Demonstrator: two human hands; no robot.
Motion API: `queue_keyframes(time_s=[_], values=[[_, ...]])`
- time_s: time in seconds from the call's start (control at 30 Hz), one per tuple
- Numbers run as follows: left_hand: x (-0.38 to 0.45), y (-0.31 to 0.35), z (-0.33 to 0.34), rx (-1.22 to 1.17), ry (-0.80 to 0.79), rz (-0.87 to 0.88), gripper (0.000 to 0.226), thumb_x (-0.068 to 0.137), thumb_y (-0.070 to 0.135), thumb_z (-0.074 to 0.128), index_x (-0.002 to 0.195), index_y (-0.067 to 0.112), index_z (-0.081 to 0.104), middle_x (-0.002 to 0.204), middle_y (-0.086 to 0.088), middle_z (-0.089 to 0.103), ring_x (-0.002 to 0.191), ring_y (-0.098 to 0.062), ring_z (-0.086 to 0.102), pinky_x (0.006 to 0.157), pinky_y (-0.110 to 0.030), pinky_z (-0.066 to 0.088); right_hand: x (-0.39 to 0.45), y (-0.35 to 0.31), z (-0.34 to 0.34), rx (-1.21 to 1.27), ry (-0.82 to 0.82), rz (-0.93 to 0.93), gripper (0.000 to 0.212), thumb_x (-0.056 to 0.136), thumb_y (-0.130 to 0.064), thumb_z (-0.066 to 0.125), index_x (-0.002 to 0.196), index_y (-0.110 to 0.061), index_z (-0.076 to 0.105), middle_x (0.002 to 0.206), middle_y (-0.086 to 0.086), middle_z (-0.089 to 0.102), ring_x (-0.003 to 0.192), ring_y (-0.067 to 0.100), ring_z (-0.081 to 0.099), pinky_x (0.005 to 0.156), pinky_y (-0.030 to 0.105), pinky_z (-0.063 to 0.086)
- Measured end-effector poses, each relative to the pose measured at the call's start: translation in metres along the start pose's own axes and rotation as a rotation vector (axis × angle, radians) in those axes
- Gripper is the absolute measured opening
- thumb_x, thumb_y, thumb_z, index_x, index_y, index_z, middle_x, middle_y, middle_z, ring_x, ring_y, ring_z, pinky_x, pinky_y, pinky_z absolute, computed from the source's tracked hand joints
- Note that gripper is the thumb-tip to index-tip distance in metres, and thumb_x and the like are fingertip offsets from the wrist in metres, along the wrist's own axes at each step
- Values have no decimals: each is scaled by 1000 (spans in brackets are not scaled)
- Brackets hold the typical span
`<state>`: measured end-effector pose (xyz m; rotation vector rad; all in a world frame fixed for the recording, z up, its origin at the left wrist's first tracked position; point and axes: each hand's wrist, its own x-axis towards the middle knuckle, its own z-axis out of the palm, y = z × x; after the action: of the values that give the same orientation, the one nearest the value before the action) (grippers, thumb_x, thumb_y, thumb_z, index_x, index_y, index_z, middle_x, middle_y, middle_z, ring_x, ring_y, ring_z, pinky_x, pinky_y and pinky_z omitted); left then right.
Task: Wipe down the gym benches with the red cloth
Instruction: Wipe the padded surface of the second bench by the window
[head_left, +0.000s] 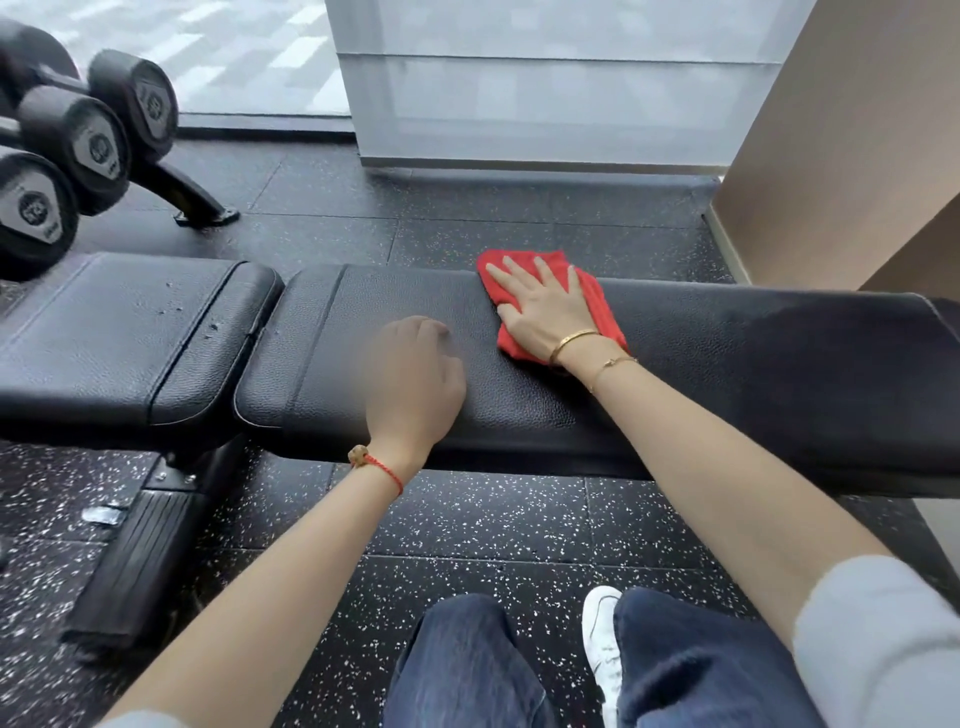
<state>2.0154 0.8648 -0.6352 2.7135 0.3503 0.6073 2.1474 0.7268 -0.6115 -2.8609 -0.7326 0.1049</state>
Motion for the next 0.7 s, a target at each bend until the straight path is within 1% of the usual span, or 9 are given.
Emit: queue_keyframes(time_s=[0.1, 0.17, 0.23, 0.3, 0.43, 0.5, 0.53, 0.6, 0.7], values=[[-1, -1, -1, -9, 4, 4, 33, 85, 24, 52, 116, 19, 62, 123, 1, 61, 121, -23, 49, 107, -40, 34, -35, -9, 3, 3, -9, -144, 59, 97, -39, 35, 152, -44, 13, 162, -16, 9, 151, 20, 3, 119, 54, -6], [-2, -3, -2, -19, 7, 24, 34, 85, 22, 53, 117, 17, 63, 124, 0, 61, 122, -23, 50, 107, -41, 35, -66, -2, 4, -22, 6, -229, 60, 97, -39, 38, 151, -44, 14, 161, -17, 11, 151, 18, 4, 120, 53, -2], [-2, -4, -3, -33, 9, 34, 33, 86, 21, 53, 117, 17, 63, 124, -1, 62, 122, -24, 50, 107, -41, 35, -93, 19, 3, -46, 28, -237, 60, 97, -39, 39, 152, -43, 16, 161, -17, 13, 151, 17, 7, 120, 52, 2], [-3, -5, -2, -41, 4, 34, 33, 87, 20, 53, 118, 16, 63, 125, -1, 61, 122, -24, 50, 107, -41, 35, -111, 48, -3, -31, 57, -146, 59, 97, -37, 42, 151, -43, 19, 160, -18, 16, 150, 17, 9, 121, 50, 4], [-5, -2, -3, -30, 1, 34, 32, 88, 21, 52, 118, 16, 62, 126, -1, 61, 123, -24, 48, 108, -41, 34, -115, 100, -14, -16, 100, 204, 58, 97, -35, 41, 151, -41, 22, 161, -15, 17, 150, 20, 11, 120, 52, 5], [-5, 0, -2, -15, 0, 20, 33, 88, 21, 51, 118, 16, 61, 126, -2, 60, 123, -25, 47, 108, -40, 33, -108, 101, -17, -13, 97, 319, 58, 96, -37, 38, 152, -41, 20, 161, -15, 14, 150, 20, 9, 120, 52, 2], [-5, 2, -2, -7, -5, 13, 33, 88, 21, 50, 118, 15, 61, 126, -3, 60, 122, -25, 47, 108, -40, 33, -105, 94, -17, -3, 91, 341, 59, 96, -38, 37, 152, -41, 20, 162, -15, 12, 151, 21, 8, 120, 52, 0], [-5, 4, -2, 0, -12, 7, 33, 88, 21, 50, 119, 15, 60, 125, -4, 59, 122, -26, 47, 108, -41, 32, -103, 69, -12, 6, 82, 292, 60, 95, -38, 37, 152, -41, 18, 162, -15, 10, 151, 22, 7, 120, 53, -2], [-6, 3, -1, 0, -16, 10, 33, 89, 19, 51, 120, 13, 60, 126, -5, 59, 123, -27, 47, 109, -41, 32, -115, 28, -1, -43, 56, 65, 61, 96, -40, 38, 152, -42, 16, 162, -16, 10, 151, 20, 6, 120, 53, -2]])
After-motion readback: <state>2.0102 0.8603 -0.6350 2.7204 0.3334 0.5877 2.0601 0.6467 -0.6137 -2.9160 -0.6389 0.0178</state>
